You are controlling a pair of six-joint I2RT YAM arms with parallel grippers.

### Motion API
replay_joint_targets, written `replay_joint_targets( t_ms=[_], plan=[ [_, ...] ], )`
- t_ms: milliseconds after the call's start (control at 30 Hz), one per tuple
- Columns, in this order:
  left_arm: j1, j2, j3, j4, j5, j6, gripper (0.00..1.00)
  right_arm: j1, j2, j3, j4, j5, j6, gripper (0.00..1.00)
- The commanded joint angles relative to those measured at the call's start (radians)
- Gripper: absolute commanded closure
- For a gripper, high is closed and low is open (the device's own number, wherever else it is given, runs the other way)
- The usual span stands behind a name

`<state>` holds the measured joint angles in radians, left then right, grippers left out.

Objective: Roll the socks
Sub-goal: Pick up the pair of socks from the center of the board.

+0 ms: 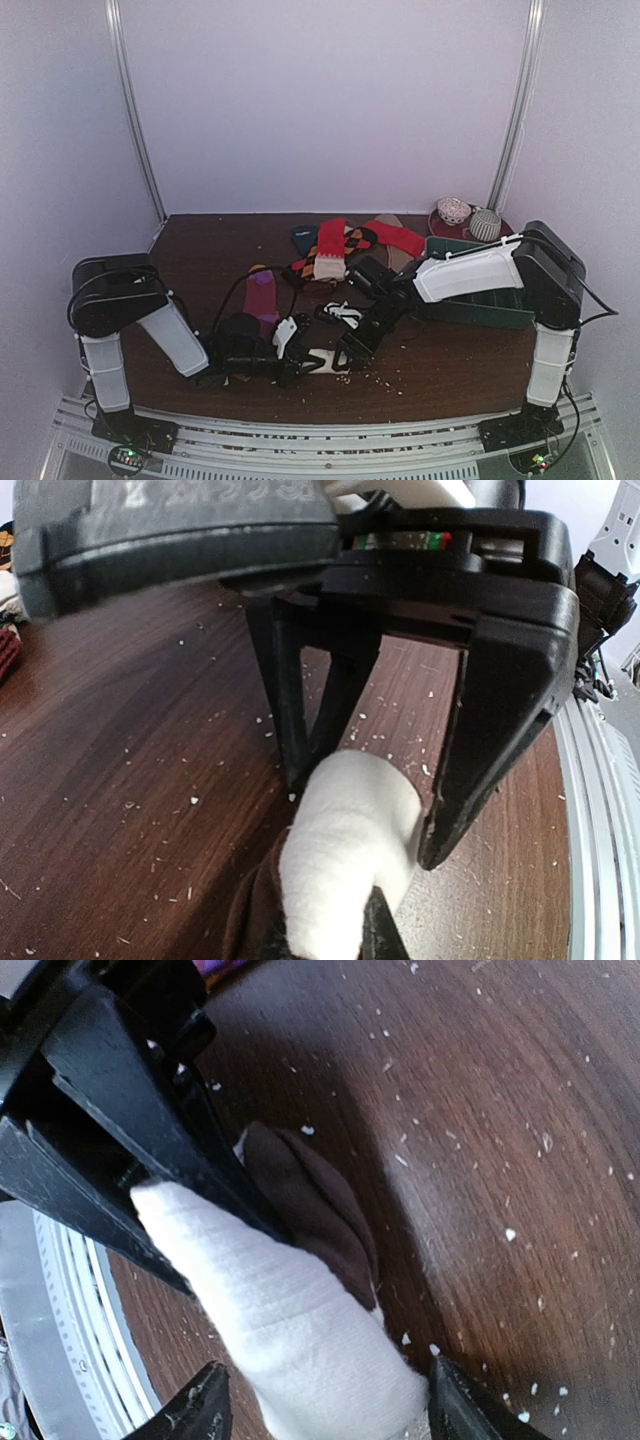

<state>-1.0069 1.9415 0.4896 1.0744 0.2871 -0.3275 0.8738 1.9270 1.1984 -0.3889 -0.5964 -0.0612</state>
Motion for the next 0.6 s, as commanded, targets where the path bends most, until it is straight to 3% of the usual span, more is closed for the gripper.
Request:
replay_joint_targets(
  t_ms=[0,333,567],
  plan=[
    [0.001,0.052,-0.025,-0.157,-0.009,-0.001,1.00,0.002,0.016,-0.076,0.065,-0.043,0.052,0.32],
    [0.001,0.058,-0.005,-0.183,-0.001,0.008,1.00,0.022,0.050,-0.105,0.132,-0.058,0.084,0.35],
    [0.001,0.061,-0.002,-0.187,0.001,0.010,1.00,0.038,0.054,-0.163,0.176,-0.089,0.110,0.50]
  ],
)
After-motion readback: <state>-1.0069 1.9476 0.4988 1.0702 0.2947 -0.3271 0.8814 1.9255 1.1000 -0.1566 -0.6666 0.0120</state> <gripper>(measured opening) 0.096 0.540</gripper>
